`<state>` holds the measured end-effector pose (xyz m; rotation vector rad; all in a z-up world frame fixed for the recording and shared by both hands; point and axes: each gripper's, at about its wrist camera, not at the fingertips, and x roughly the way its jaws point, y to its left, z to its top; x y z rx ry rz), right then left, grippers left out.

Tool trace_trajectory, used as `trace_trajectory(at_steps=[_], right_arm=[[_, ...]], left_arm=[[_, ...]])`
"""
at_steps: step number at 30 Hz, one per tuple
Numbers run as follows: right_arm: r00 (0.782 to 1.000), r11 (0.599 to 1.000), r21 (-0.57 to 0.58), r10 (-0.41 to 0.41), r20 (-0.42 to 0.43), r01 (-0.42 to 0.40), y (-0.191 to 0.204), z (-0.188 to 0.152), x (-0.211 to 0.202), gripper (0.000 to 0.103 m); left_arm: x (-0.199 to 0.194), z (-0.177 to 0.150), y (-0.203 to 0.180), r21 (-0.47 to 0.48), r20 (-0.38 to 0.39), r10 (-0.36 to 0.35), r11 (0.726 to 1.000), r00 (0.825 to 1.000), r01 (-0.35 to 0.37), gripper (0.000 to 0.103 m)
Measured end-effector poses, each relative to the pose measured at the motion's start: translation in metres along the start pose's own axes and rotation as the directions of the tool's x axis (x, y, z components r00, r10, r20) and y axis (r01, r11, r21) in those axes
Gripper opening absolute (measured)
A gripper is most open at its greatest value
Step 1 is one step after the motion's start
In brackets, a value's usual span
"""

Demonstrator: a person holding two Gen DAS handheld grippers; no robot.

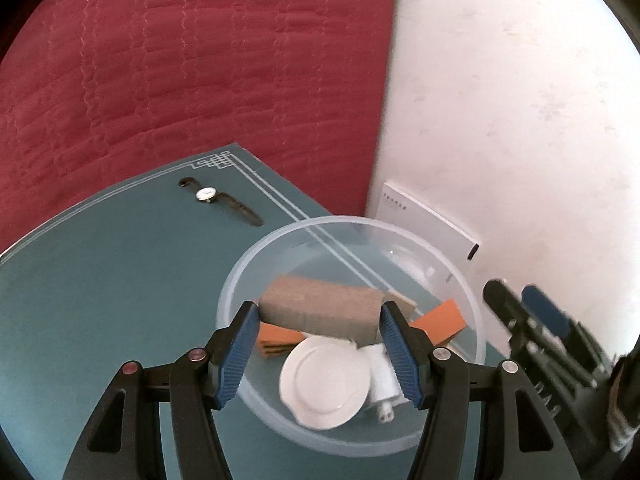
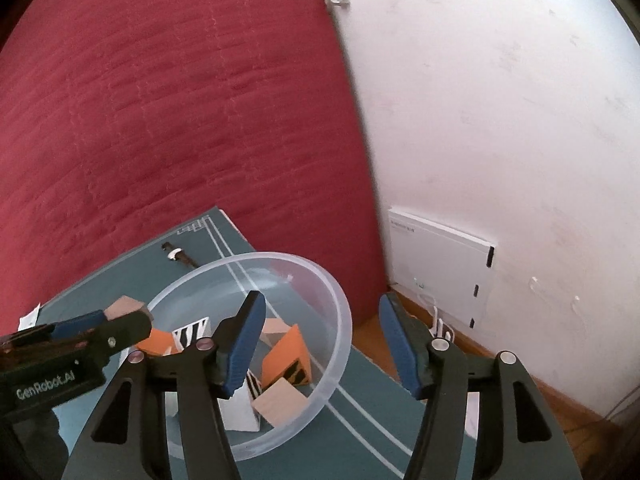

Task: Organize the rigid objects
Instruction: 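Open the right tool to drop the tan square into the bowl, then open the left tool to drop the tan brick into the bowl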

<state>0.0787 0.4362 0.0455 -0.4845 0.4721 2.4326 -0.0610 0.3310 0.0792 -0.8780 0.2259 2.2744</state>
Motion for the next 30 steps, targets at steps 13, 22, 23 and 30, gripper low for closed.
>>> trace_trajectory(at_steps=[13,22,23,30], right_arm=[[1.0,1.0,-0.005,-0.008,-0.027,0.008,0.001,-0.006,0.003,0.062],[1.0,1.0,-0.009,-0.01,-0.024,0.009,0.0,-0.007,0.004,0.069],[1.0,1.0,-0.01,-0.009,-0.022,0.009,0.0,-0.007,0.004,0.07],[1.0,1.0,-0.026,-0.001,-0.025,0.0,0.003,-0.01,0.004,0.077]], left_arm=[[0.001,-0.013,0.033,-0.089,0.007,0.078,0.993,0.997,-0.077,0.096],[-0.01,-0.025,0.04,-0.087,0.016,0.192,0.978,0.981,-0.19,0.1],[-0.011,-0.027,0.039,-0.084,0.016,0.201,0.977,0.98,-0.198,0.102],[-0.026,-0.037,0.039,-0.093,0.01,0.232,0.969,0.973,-0.23,0.102]])
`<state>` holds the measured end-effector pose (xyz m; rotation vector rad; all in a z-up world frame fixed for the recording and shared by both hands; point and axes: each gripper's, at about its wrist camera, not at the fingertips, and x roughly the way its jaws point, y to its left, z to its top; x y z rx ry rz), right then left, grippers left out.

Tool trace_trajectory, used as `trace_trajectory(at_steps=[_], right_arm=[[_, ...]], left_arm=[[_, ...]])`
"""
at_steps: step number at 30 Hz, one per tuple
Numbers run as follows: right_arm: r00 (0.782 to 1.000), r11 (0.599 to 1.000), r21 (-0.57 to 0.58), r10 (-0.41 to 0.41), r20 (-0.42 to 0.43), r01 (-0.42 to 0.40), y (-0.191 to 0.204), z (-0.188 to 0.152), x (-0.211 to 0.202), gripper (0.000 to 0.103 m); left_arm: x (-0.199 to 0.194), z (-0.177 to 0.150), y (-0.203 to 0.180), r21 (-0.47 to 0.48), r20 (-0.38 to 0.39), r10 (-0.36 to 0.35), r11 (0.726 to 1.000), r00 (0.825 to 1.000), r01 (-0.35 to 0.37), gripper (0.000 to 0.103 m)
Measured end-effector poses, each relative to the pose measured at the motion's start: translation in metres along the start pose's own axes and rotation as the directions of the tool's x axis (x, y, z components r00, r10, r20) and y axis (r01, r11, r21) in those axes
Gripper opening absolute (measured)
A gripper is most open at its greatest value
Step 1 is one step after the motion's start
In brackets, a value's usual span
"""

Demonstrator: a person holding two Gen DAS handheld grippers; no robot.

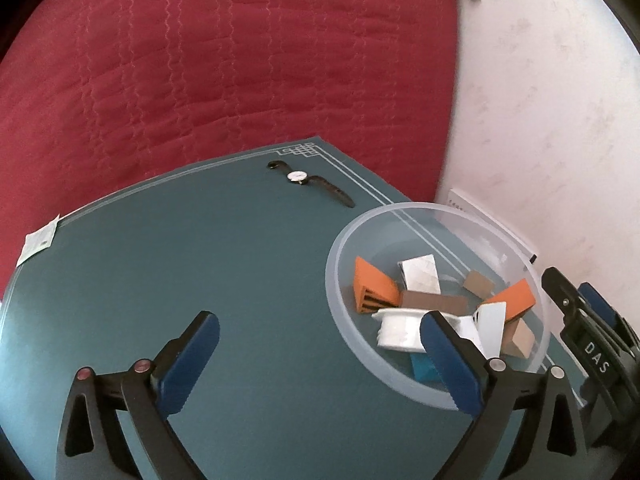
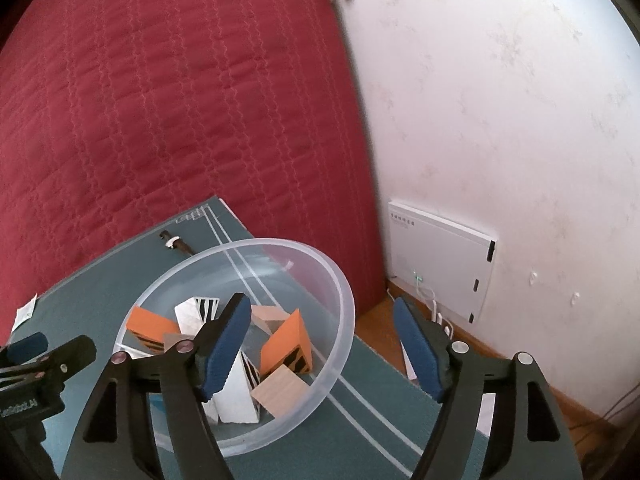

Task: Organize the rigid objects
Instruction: 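Open the left tool to drop the tan brick into the bowl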

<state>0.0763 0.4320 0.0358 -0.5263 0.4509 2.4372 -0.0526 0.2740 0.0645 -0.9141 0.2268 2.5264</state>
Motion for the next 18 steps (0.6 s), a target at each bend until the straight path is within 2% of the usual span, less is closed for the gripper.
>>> trace_trajectory(at_steps=[6,11,18], right_arm=[[0.997,0.997,-0.054,0.049,-0.062,-0.052,0.002,-0.007,-0.006,0.088],[0.985,0.988,-0.11,0.093,-0.145,-0.11,0.005,-0.014,-0.012,0.091],[0.98,0.975,-0.174,0.112,-0.166,-0.141,0.009,-0.018,-0.027,0.093]], left_arm=[[-0.009,-0.008,0.006,-0.009,0.004,0.055,0.998,0.998,-0.055,0.102],[-0.019,-0.014,0.004,0.002,0.02,0.081,0.997,0.997,-0.081,0.102],[-0.032,-0.016,0.002,0.008,0.04,0.101,0.995,0.994,-0.102,0.102]])
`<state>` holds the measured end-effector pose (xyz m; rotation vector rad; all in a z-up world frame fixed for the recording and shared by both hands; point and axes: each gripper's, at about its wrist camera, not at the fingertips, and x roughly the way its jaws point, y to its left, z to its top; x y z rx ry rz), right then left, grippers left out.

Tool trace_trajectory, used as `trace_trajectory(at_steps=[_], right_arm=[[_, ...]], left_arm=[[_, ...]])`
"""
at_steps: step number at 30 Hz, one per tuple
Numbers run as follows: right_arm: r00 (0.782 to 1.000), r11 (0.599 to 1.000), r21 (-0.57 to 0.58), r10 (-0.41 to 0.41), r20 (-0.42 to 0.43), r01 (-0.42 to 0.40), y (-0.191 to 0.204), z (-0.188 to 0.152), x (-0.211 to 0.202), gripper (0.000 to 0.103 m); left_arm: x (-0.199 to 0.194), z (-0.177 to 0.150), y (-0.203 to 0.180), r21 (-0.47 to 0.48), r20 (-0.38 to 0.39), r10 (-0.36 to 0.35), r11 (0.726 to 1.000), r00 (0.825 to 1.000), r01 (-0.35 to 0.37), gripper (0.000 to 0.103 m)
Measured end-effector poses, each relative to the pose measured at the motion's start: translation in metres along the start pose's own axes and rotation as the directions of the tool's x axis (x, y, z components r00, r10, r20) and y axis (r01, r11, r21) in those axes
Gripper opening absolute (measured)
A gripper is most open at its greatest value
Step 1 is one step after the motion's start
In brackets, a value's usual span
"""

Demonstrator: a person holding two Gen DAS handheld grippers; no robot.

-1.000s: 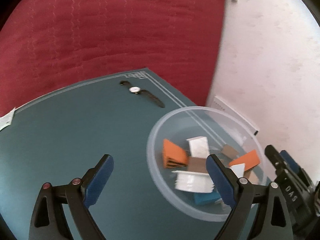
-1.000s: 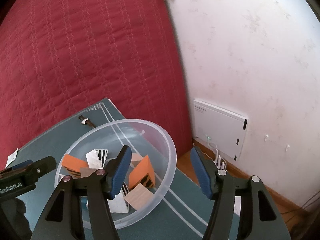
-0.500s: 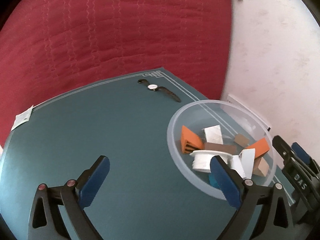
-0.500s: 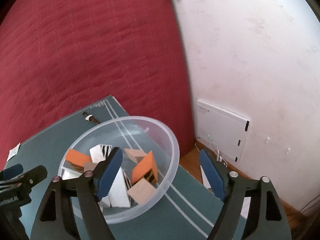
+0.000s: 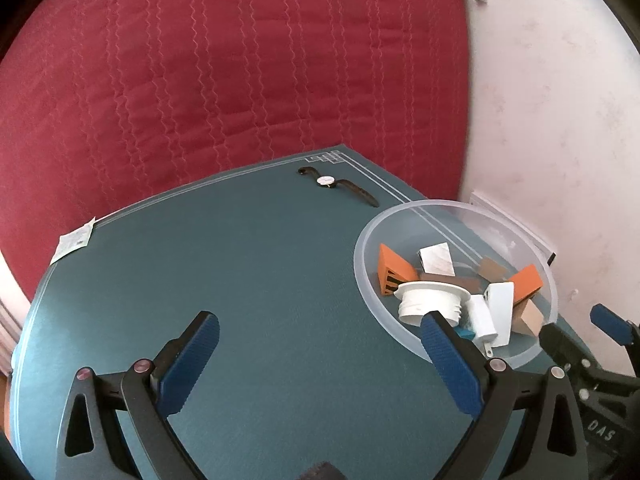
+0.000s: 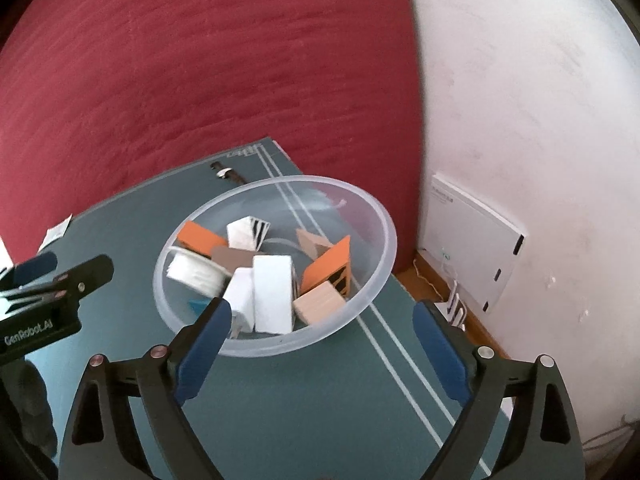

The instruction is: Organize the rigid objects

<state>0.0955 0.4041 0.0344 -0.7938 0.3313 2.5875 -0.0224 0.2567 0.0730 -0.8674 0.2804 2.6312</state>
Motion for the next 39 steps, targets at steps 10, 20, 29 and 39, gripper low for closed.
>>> trace_trajectory(at_steps=[10,20,29,39], right_arm=[[1.0,0.997,-0.082,-0.001,0.003,0.001,0.009,-0.005,-0.012,0.095],[1.0,0.994,-0.11,-0.016,0.008,0.017,0.014,-0.005,-0.014,0.095],[1.0,0.993,-0.113,-0.022,0.003,0.022,0.014,-0.004,-0.013,0.095],[1.0,0.993,-0.113,-0.03,-0.005,0.029,0.014,-0.006,-0.012,0.095]], left_arm=[[-0.011,-0.003,-0.005,0.019,0.003,0.003,1.0,1.0,-0.003,0.102],[-0.017,-0.004,-0.01,0.051,0.024,0.034,0.998,0.999,-0.035,0.102],[-0.021,-0.004,-0.012,0.066,0.033,0.027,0.997,0.999,-0.029,0.102],[-0.022,-0.007,-0.022,0.098,0.039,0.031,0.995,0.999,-0.035,0.102]])
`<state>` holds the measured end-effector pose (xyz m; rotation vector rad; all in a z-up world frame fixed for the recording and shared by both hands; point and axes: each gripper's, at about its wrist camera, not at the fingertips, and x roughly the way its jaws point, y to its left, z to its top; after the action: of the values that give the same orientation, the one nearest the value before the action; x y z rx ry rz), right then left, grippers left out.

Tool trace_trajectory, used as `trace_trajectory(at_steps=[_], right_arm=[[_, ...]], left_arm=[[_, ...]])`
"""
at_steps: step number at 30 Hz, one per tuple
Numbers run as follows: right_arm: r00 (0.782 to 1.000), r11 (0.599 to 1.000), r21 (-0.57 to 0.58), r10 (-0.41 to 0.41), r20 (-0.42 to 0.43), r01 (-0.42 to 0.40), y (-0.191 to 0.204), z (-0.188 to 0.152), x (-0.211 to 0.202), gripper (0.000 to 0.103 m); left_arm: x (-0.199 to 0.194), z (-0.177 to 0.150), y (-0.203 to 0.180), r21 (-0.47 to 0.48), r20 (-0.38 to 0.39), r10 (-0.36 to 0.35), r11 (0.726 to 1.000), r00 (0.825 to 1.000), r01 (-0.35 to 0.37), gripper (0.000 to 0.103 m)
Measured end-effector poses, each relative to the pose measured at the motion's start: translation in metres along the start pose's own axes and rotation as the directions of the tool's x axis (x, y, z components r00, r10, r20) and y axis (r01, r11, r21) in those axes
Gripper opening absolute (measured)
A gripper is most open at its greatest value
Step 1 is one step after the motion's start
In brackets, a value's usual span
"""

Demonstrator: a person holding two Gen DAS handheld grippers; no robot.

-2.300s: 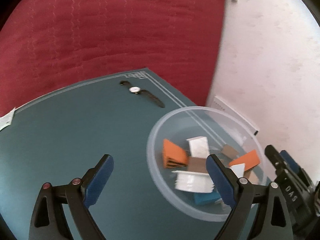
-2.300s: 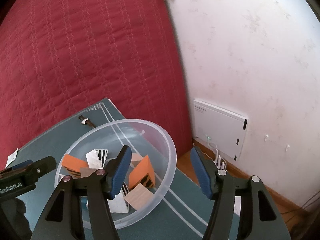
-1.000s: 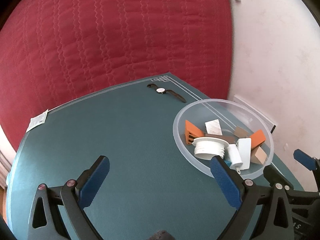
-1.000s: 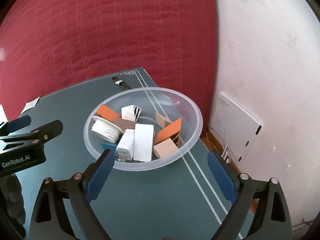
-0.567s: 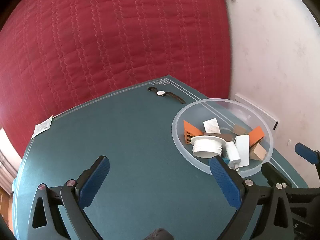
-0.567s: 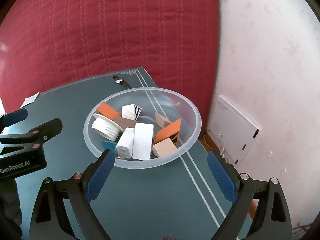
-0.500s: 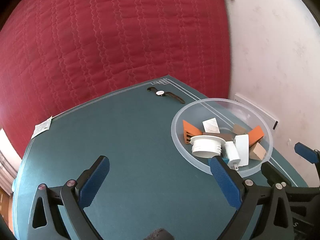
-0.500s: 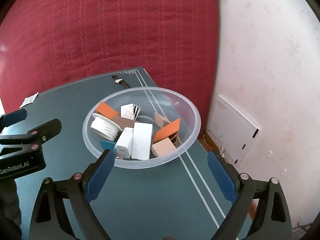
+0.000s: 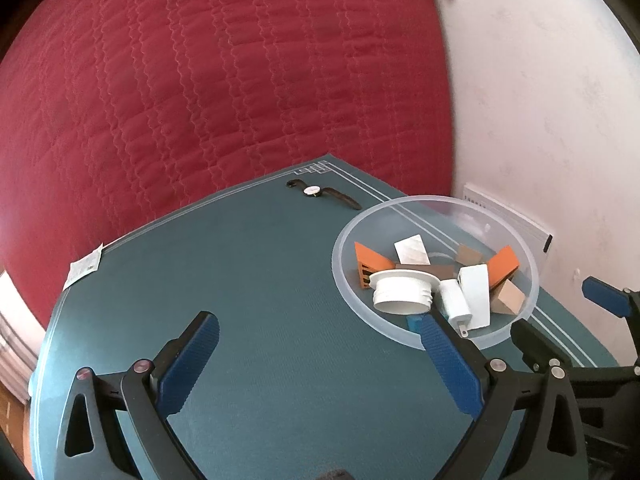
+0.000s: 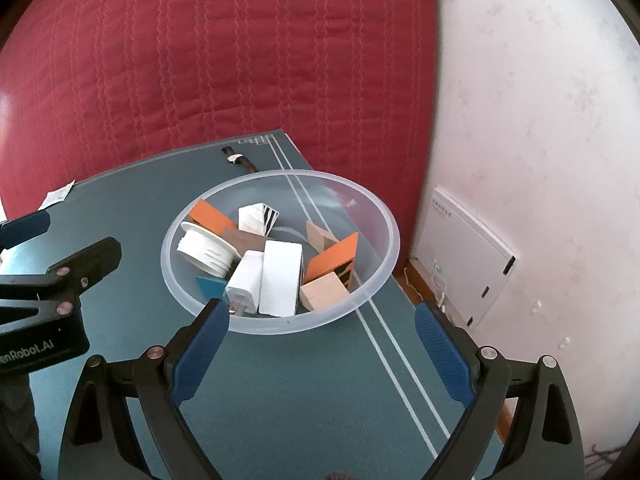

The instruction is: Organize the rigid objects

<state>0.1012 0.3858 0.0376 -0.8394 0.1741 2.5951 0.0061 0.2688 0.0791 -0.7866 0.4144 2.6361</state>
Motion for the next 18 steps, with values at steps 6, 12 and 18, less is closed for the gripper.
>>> trace_trajectory(at_steps=[6,12,18], right_arm=[[1.0,1.0,-0.002,-0.002,-0.002,0.002,0.0007,-0.0007,-0.0004,0.095],[1.0,1.0,0.003,-0.005,-0.008,0.006,-0.0002,-0.001,0.0006,0.095],[1.0,1.0,0.002,-0.002,-0.011,0.002,-0.0022,-0.0008,0.0028,0.095]], left_arm=[[-0.0009,0.0006,-0.0027,0.008,-0.001,-0.004,1.0,1.0,0.004,0.102],[0.0005,0.0007,-0.0032,0.004,-0.011,-0.01,1.0,1.0,0.01,0.102],[0.0002,0.0003,-0.0032,-0.002,-0.016,-0.008,1.0,1.0,0.008,0.102]])
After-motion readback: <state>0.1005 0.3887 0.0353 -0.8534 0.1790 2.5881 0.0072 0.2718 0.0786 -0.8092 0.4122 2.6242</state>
